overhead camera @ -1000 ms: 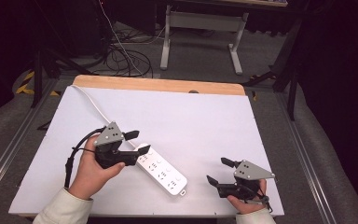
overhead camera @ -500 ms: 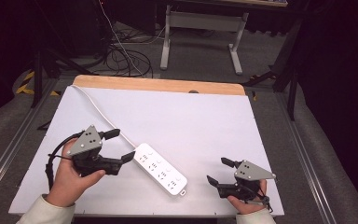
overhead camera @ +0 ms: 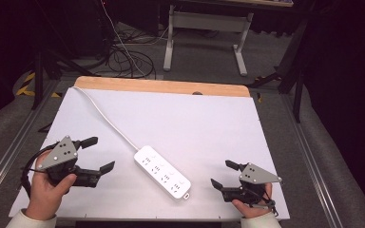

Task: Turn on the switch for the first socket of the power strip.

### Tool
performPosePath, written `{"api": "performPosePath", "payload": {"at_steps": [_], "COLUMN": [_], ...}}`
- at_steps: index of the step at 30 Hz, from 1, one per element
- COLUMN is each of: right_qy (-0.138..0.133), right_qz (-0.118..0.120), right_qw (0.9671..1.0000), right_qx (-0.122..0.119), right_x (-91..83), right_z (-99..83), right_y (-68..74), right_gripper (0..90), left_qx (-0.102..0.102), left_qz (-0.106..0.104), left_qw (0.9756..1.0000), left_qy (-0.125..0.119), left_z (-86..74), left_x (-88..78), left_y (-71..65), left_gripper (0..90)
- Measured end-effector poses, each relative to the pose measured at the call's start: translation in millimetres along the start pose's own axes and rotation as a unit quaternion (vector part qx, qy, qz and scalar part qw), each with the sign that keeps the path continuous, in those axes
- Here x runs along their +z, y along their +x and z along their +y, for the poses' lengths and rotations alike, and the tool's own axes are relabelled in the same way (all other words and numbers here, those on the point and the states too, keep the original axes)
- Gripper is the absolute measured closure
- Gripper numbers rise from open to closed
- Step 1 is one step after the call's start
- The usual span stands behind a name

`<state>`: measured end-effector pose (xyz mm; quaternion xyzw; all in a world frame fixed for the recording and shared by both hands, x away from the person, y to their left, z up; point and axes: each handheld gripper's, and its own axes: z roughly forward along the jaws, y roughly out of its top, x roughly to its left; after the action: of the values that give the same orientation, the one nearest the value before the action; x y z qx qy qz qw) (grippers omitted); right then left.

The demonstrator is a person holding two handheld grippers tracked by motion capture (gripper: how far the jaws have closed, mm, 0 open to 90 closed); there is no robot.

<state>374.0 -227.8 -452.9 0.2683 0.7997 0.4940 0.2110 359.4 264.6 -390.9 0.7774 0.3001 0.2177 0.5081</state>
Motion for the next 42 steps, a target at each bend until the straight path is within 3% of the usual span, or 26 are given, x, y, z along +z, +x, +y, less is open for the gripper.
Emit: {"api": "performPosePath", "payload": {"at_steps": [4, 6, 10, 18, 23, 27, 31, 35, 42], "right_qy": [0.0, 0.0, -0.002, -0.002, -0.002, -0.001, 0.0, 0.001, 0.002], "right_qz": [0.0, 0.001, 0.0, 0.001, 0.002, 0.003, 0.002, 0.002, 0.004], "right_qw": [1.0, 1.0, 1.0, 1.0, 1.0, 1.0, 1.0, 1.0, 1.0], "right_qx": [0.0, 0.0, -0.001, -0.002, -0.003, -0.002, -0.004, -0.003, -0.001], "right_x": [-0.3, -0.1, -0.7, -0.7, -0.6, -0.3, -0.3, 0.3, 1.1], "right_z": [0.0, 0.0, 0.0, 0.0, -0.1, -0.2, -0.5, -1.0, -1.3], "right_y": [0.0, 0.1, -0.2, -0.1, 0.0, 0.4, 0.1, -0.5, -0.4], "right_gripper": [20.6, 20.6, 20.5, 20.5, 20.4, 20.3, 20.3, 20.2, 20.2], "left_qx": [-0.006, 0.002, 0.009, 0.008, -0.001, -0.016, -0.033, 0.004, -0.023], "left_qz": [0.003, 0.004, 0.005, 0.003, 0.01, 0.018, 0.01, 0.025, 0.009], "left_qw": [0.9999, 0.9999, 0.9999, 0.9999, 0.9999, 0.9997, 0.9993, 0.9991, 0.9989], "left_qy": [0.01, 0.01, 0.008, -0.009, -0.007, 0.008, 0.012, 0.035, 0.04], "left_z": [-9.5, -13.9, -24.1, -47.6, -61.9, -72.5, -84.5, -93.9, -105.4], "left_x": [-5.5, -7.8, -12.1, -20.5, -21.8, -19.9, -18.3, -18.6, -23.2], "left_y": [3.9, 5.4, 8.2, 12.1, 13.5, 16.9, 18.1, 15.7, 14.8], "left_gripper": [8.4, 8.1, 7.3, 7.0, 7.1, 8.1, 8.2, 8.2, 8.3]}}
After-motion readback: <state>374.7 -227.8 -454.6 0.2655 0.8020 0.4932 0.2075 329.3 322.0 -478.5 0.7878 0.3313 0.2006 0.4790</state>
